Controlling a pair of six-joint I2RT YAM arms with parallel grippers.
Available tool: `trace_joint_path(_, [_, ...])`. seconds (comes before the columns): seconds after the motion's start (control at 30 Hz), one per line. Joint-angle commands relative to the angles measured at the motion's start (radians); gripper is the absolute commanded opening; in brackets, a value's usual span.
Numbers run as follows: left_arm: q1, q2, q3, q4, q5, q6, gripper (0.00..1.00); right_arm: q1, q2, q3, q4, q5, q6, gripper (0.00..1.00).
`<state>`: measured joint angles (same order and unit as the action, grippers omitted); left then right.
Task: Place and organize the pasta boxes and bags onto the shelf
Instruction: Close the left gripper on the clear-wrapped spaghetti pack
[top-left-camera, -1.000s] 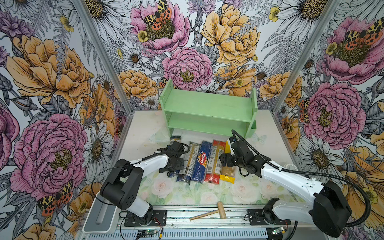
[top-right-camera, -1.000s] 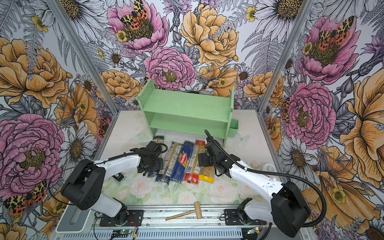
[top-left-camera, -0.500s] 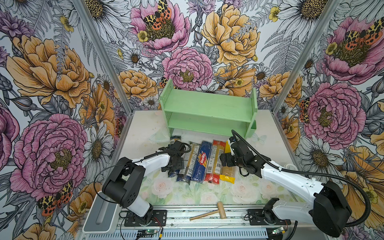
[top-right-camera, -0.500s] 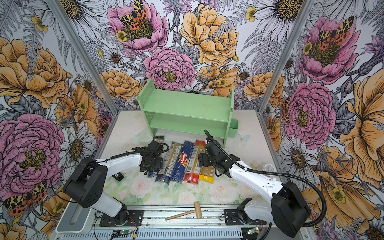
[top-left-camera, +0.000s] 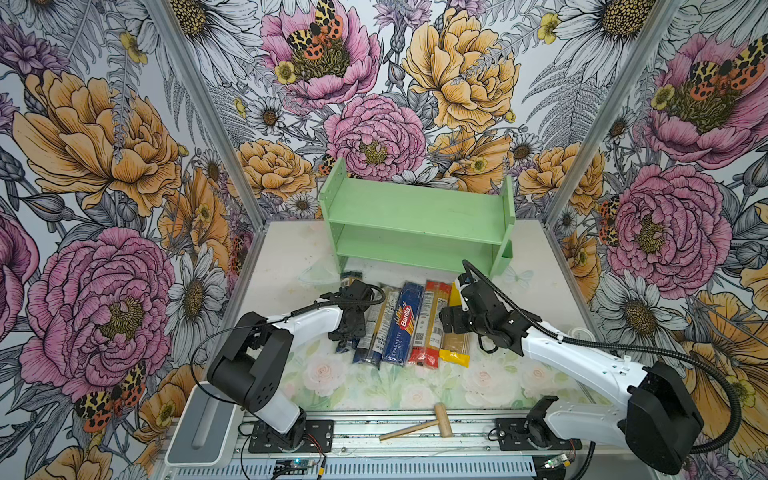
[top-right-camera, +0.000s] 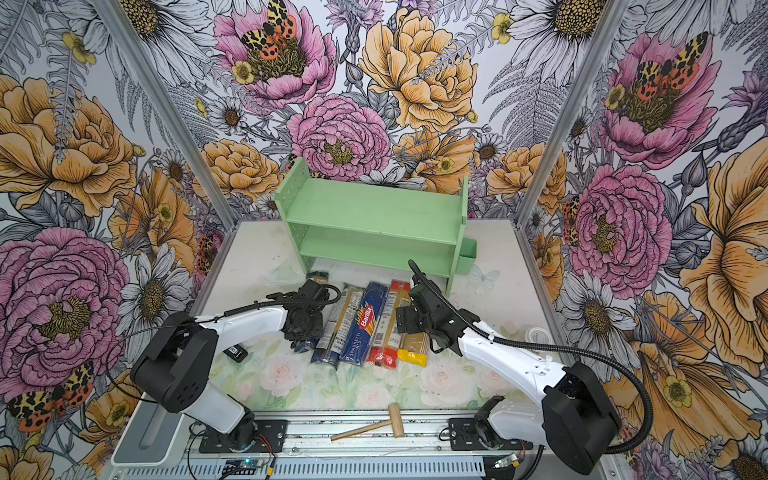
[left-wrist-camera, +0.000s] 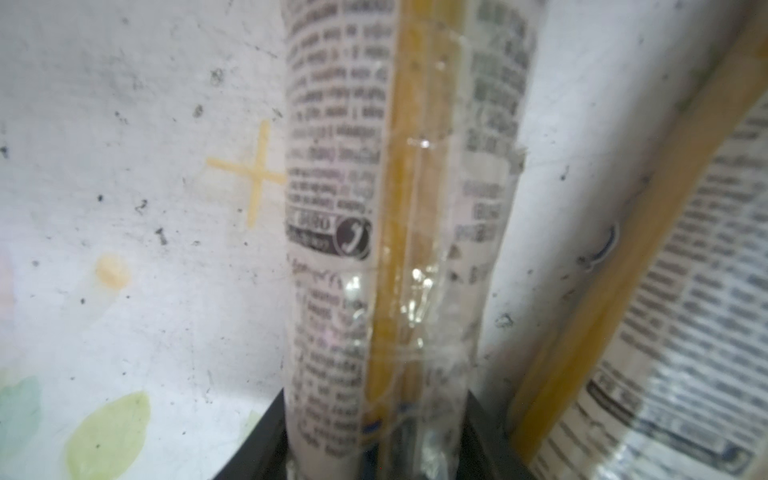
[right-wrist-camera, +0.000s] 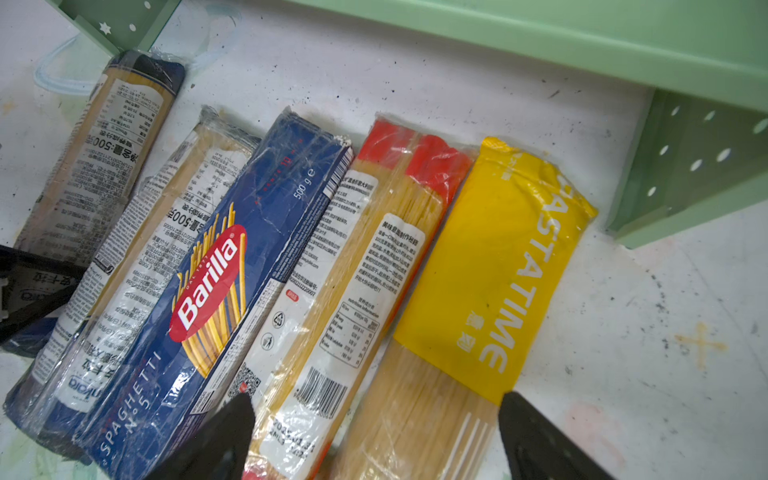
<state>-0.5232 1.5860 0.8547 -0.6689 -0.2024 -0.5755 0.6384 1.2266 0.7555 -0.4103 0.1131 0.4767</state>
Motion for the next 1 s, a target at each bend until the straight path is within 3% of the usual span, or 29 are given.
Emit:
trace_joint_path(0.0, [0.002, 0.025, -0.012, -0.029, -0.037, -0.006, 0.44, 0.009, 0.0, 0.031, 0.015, 0.022, -0.014, 0.94])
trace_joint_path(0.2, [0.002, 0.011, -0.011, -0.032, -0.025, -0.002, 0.32, 0.012, -0.001, 0.033, 0.014, 0.022, -0.012, 0.94])
trace_joint_path(0.37, [0.002, -0.017, -0.004, -0.06, -0.018, 0.0, 0.02, 0.015, -0.005, 0.035, 0.013, 0.019, -0.011, 0.94])
trace_joint_path(0.4, [0.002, -0.024, 0.0, -0.068, -0.019, 0.001, 0.0, 0.014, -0.006, 0.035, 0.013, 0.02, -0.01, 0.94])
trace_joint_path(0.7, [0.0, -0.11, 0.004, -0.093, 0.041, 0.014, 0.0, 0.017, -0.008, 0.042, 0.014, 0.016, -0.009, 0.94])
trace_joint_path(0.97, [-0.012, -0.275, -0.018, -0.101, 0.069, 0.02, 0.0, 0.025, -0.003, 0.056, 0.014, 0.0, -0.004, 0.94])
